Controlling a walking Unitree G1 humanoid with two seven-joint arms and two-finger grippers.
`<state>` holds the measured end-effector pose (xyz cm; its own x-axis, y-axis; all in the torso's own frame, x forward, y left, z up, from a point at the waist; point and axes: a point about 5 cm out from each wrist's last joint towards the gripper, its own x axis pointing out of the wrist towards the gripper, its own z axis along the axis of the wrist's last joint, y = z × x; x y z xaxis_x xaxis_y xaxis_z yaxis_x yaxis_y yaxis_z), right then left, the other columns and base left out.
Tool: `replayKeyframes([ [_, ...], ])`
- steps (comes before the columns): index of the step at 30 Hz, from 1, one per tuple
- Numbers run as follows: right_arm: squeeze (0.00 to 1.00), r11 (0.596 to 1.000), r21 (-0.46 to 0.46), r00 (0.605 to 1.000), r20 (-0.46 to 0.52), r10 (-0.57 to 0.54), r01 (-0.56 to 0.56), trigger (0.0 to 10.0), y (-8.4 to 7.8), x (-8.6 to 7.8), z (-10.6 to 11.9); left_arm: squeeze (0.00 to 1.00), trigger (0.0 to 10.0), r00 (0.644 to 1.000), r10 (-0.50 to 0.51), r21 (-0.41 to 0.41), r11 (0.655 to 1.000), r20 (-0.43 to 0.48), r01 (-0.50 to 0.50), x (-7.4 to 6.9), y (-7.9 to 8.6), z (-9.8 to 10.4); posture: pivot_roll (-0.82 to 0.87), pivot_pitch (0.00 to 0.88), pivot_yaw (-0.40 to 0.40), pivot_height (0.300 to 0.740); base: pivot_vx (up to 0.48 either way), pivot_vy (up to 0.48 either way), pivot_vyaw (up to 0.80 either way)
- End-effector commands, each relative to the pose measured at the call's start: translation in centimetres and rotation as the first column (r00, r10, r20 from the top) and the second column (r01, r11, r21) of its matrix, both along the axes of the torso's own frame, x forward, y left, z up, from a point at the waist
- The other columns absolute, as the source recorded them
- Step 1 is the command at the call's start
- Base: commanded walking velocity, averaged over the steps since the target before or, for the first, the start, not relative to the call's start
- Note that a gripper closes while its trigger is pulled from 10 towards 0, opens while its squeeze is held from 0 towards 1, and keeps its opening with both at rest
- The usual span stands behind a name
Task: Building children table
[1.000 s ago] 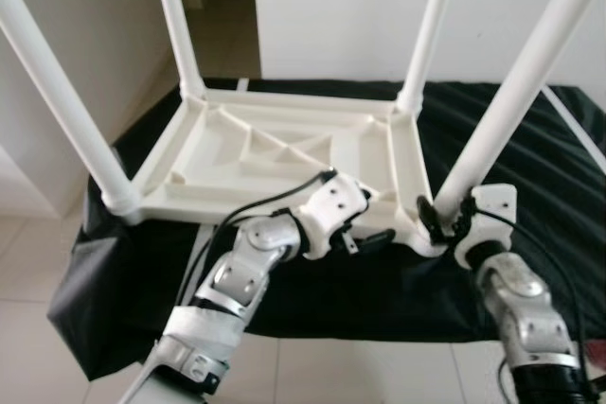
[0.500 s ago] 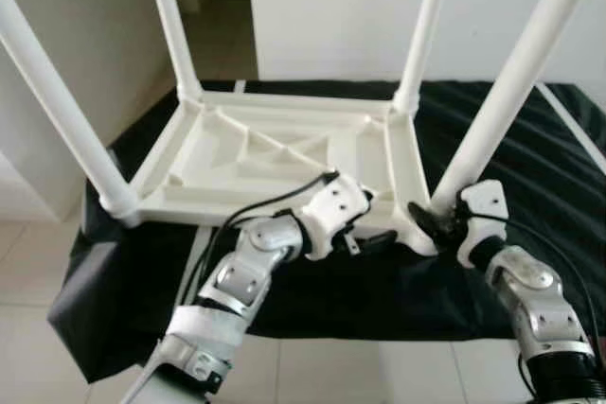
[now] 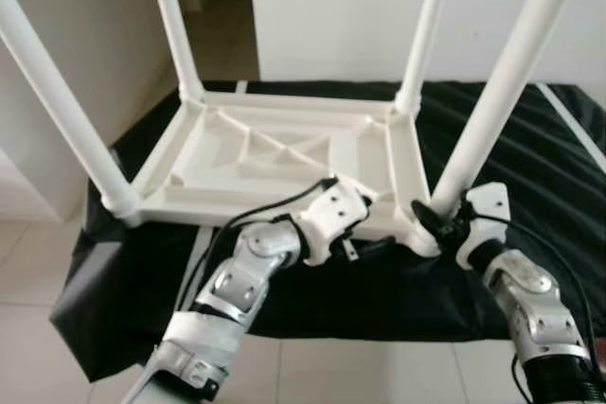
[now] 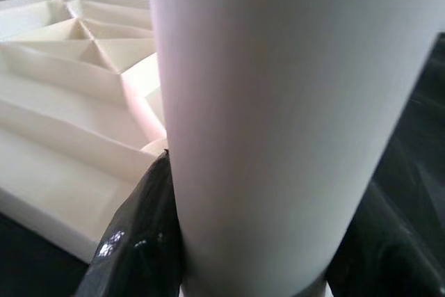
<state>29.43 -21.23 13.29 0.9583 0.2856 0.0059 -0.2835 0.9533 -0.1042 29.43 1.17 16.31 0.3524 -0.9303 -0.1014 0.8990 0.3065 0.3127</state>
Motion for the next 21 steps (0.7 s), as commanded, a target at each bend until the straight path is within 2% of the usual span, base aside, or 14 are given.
replayKeyframes([
  [1, 0.00, 0.999, 0.002, 0.998, -0.057, -0.033, 0.033, 10.0, 0.3, -0.3, -1.1, 0.00, 10.0, 1.000, 0.011, 0.013, 1.000, 0.000, -0.011, -0.1, 0.0, -0.3, -0.02, 0.000, 0.018, 0.740, 0.000, 0.000, 0.00],
  [2, 0.00, 0.999, 0.002, 0.998, -0.057, -0.033, 0.033, 10.0, 0.3, -0.3, -1.1, 0.00, 10.0, 1.000, 0.011, 0.013, 1.000, 0.000, -0.011, -0.1, 0.0, -0.3, -0.02, 0.000, 0.018, 0.740, 0.000, 0.000, 0.00],
  [7, 0.00, 0.980, 0.059, 0.981, -0.060, -0.184, 0.187, 10.0, 0.9, -0.2, -1.0, 0.00, 10.0, 1.000, 0.007, 0.019, 1.000, -0.003, -0.007, -0.3, 0.1, -0.5, -0.03, 0.000, 0.021, 0.740, 0.000, 0.000, 0.00],
  [11, 0.00, 0.920, 0.155, 0.932, -0.106, -0.348, 0.361, 10.0, 1.7, -0.1, -1.3, 0.00, 10.0, 1.000, 0.009, 0.032, 0.999, -0.006, -0.009, -0.4, 0.2, -0.8, -0.02, 0.000, 0.008, 0.740, 0.000, 0.000, 0.00],
  [15, 0.00, 0.886, 0.182, 0.904, -0.123, -0.410, 0.426, 10.0, 2.6, -0.1, -1.6, 0.00, 10.0, 1.000, 0.021, 0.033, 0.999, -0.010, -0.021, -0.4, 0.4, -1.0, -0.01, 0.000, 0.001, 0.740, 0.000, 0.000, 0.00],
  [16, 0.00, 0.854, 0.196, 0.876, -0.132, -0.465, 0.483, 10.0, 2.7, -0.1, -1.7, 0.00, 10.0, 1.000, 0.024, 0.034, 0.999, -0.011, -0.024, -0.5, 0.4, -1.1, 0.00, 0.000, -0.003, 0.740, 0.000, 0.000, 0.00],
  [17, 0.00, 0.854, 0.196, 0.876, -0.132, -0.465, 0.483, 10.0, 2.7, -0.1, -1.7, 0.00, 10.0, 1.000, 0.024, 0.034, 0.999, -0.011, -0.024, -0.5, 0.4, -1.1, 0.00, 0.000, -0.003, 0.740, 0.000, 0.000, 0.00],
  [18, 0.00, 0.807, 0.211, 0.834, -0.147, -0.532, 0.552, 10.0, 3.0, -0.3, -1.9, 0.00, 10.0, 1.000, 0.029, 0.036, 0.999, -0.011, -0.028, -0.6, 0.4, -1.2, 0.00, 0.000, -0.010, 0.740, 0.000, 0.000, 0.00],
  [19, 0.00, 0.807, 0.211, 0.834, -0.147, -0.532, 0.552, 10.0, 3.0, -0.3, -1.9, 0.00, 10.0, 1.000, 0.029, 0.036, 0.999, -0.011, -0.028, -0.6, 0.4, -1.2, 0.00, 0.000, -0.010, 0.740, 0.000, 0.000, 0.00],
  [21, 0.00, 0.773, 0.219, 0.803, -0.160, -0.574, 0.596, 10.0, 3.7, -0.5, -1.9, 0.00, 10.0, 0.999, 0.044, 0.033, 0.998, -0.013, -0.044, -0.5, 0.5, -1.4, 0.01, 0.000, -0.014, 0.740, 0.000, 0.000, 0.00],
])
